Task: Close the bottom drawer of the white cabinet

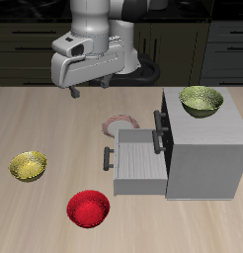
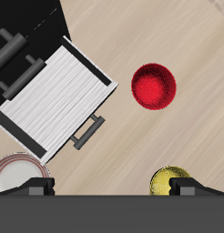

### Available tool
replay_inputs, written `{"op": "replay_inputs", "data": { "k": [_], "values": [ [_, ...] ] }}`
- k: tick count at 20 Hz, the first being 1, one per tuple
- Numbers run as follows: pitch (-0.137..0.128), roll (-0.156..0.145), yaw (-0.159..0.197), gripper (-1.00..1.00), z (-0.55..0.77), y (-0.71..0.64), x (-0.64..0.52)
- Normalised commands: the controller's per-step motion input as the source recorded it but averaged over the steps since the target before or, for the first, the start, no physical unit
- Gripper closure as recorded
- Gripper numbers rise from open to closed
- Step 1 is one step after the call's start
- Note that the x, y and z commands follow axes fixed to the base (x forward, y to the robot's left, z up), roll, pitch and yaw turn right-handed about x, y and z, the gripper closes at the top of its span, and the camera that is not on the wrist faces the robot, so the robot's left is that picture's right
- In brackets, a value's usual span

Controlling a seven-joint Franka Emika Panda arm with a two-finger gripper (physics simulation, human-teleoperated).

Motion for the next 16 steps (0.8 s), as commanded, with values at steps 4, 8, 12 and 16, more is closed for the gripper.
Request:
{"op": "replay_inputs", "data": {
  "k": [4, 8, 12, 16],
  "values": [
    [-0.007, 0.008, 0.211, -1.00, -0.11, 0.06, -0.14],
    [0.021, 0.038, 0.331, -1.00, -0.31, 0.13, -0.23],
    [-0.038, -0.025, 0.306, -1.00, -0.21, 0.07, -0.12],
    [0.004, -0.001, 0.272, -1.00, -0.25, 0.09, -0.14]
  ]
}}
